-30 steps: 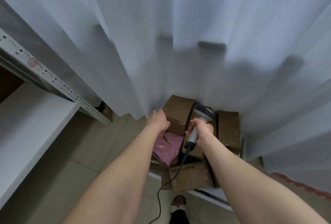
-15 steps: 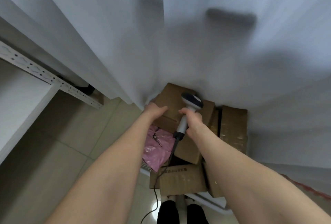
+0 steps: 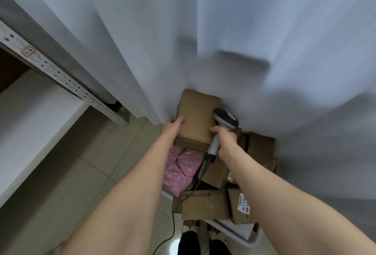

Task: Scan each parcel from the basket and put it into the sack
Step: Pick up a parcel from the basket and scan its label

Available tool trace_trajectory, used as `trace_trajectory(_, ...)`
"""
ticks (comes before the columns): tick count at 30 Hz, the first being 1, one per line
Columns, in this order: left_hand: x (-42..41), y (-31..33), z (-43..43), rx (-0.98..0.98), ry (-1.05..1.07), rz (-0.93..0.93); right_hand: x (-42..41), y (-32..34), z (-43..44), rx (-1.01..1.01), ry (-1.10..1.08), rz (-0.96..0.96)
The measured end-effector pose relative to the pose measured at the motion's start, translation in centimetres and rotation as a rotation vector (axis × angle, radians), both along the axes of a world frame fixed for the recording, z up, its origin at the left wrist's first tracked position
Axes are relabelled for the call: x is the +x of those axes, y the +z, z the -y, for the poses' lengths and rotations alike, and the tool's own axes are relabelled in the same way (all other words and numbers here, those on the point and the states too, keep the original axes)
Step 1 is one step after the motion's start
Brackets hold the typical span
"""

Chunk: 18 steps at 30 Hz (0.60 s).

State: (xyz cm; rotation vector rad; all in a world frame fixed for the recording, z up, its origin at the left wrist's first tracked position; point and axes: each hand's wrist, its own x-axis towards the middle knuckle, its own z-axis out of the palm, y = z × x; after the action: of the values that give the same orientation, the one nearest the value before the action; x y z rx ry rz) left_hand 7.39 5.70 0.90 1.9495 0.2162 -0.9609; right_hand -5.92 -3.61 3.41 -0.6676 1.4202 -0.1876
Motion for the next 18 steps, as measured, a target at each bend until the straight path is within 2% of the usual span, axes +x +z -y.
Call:
trace_trajectory(9, -1.9, 7.4, -3.6, -0.092, -0.028, -0.054, -2.6, 4.9, -1.7, 0.013, 0.026, 0.123)
trace_trajectory(13, -2.5, 11.1, -5.2, -0.066, -0.060, 0.007, -2.9, 7.2, -2.7, -0.007, 0.075, 0.161)
trace_trajectory(15, -2.8, 13.0, -6.0, 0.028, -0.116, 0.125, -2.6, 8.7, -3.4, -0.026, 0.119, 0.172)
trace_trajectory(18, -2.8, 15.5, -7.3, 0.303, -0.263, 0.339, -1.8, 10.6, -4.0, -0.053, 0.114, 0.205)
